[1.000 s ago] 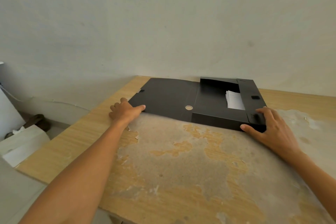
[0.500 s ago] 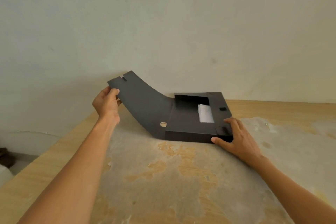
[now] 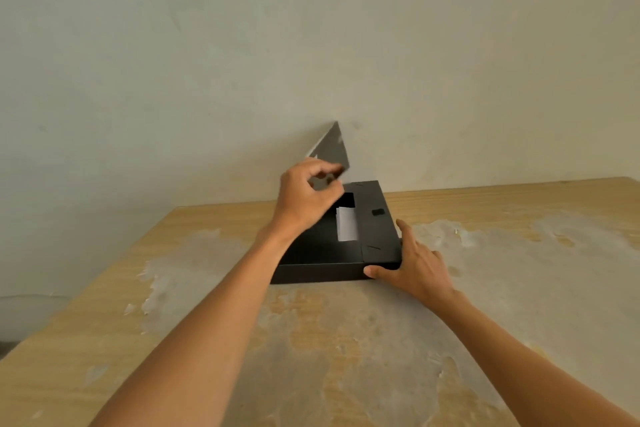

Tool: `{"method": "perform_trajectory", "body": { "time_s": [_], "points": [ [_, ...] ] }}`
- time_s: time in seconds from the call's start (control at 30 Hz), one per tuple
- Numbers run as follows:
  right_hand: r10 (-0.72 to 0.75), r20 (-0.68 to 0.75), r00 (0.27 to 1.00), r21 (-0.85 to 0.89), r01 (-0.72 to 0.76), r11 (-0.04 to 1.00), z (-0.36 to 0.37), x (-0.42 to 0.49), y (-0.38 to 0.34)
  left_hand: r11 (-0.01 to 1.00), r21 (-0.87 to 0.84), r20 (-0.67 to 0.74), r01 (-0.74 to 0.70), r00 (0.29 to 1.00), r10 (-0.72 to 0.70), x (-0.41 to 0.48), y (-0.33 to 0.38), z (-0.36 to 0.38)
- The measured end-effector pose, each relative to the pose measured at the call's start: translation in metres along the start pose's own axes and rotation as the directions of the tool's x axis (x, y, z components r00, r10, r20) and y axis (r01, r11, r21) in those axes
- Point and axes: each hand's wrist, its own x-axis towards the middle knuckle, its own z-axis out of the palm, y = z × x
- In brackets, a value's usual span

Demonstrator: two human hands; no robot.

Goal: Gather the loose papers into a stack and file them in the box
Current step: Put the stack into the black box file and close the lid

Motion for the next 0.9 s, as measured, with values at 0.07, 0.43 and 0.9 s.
{"method": "perform_trajectory", "body": {
  "time_s": [0.07,0.43,0.9],
  "points": [
    [-0.009,0.008,1.000,-0.001,0.009,1.000,-0.003,-0.002,0.004,0.995,0.095,0.151,-0.039,0.988,0.025,-0.004,-0.001,0.020],
    [-0.202,-0.034,0.979,0.035,0.203,0.979,-0.007,-0.016,0.026,0.958,0.235,0.580,0.161,0.768,-0.272,-0.008,-0.033,0.083],
    [-0.237,-0.055,0.970,-0.083,0.232,0.969,0.004,-0.013,0.031,0.858,0.514,0.531,0.019,0.779,-0.335,0.022,-0.069,0.141]
  ]
}}
